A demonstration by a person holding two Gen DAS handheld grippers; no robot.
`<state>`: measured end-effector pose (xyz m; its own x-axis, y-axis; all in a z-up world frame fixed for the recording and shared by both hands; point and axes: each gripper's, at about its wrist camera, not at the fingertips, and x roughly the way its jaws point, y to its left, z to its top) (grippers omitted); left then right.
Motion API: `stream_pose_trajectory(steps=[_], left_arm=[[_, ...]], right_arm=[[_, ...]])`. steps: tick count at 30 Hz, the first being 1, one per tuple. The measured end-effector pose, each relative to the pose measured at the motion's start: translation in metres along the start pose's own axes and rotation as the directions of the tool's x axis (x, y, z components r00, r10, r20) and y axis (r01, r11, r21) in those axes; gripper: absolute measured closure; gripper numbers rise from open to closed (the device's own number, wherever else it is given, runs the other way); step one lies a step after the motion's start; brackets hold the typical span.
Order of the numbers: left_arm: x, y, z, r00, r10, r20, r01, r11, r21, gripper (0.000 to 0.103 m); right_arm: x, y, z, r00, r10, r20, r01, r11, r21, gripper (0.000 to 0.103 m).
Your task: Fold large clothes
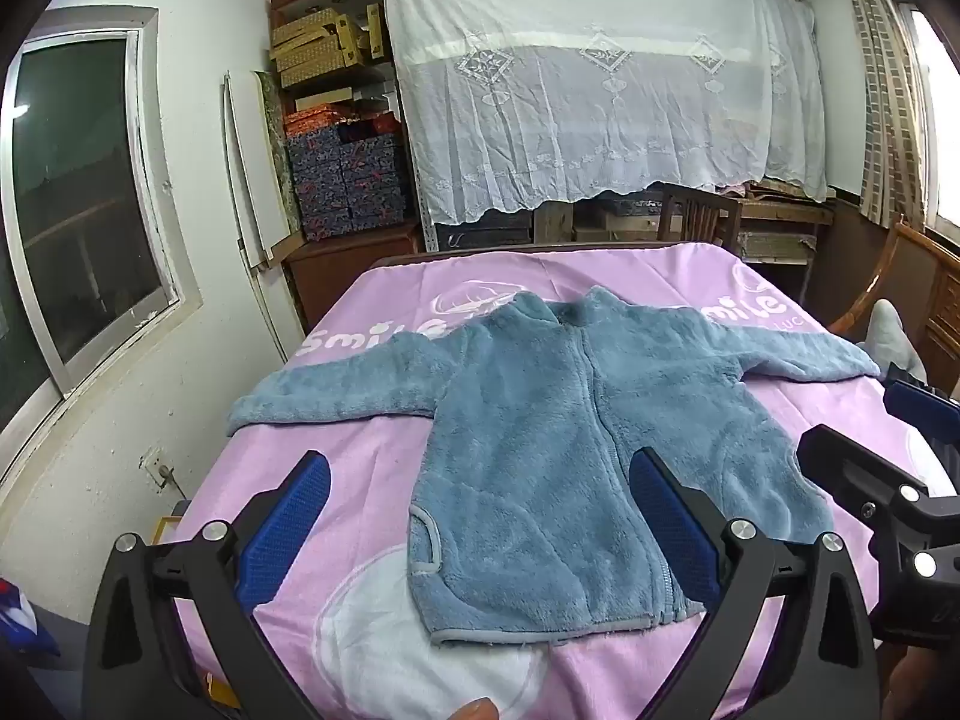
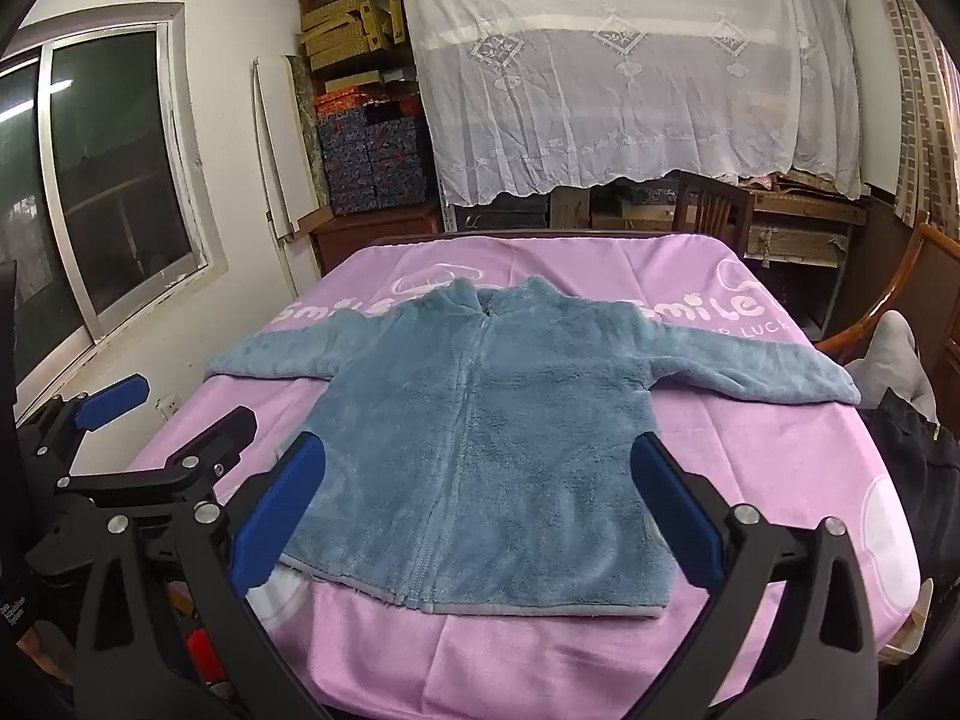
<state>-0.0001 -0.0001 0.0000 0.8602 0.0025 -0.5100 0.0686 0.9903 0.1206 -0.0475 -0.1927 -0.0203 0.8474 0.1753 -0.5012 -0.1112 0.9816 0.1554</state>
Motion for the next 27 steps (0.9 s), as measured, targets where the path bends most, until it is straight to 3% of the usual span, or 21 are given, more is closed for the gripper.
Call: stream_pose_trajectory(steps=[27], left_arm=[[0.0031, 0.0001, -0.0040, 1.000, -0.005, -0.008, 0.005, 1.000, -0.003, 0.003]], right_arm=[[0.0039, -0.0006, -0.0061, 1.000, 0.005, -0.007, -0.005, 1.000, 0.006, 0.004]])
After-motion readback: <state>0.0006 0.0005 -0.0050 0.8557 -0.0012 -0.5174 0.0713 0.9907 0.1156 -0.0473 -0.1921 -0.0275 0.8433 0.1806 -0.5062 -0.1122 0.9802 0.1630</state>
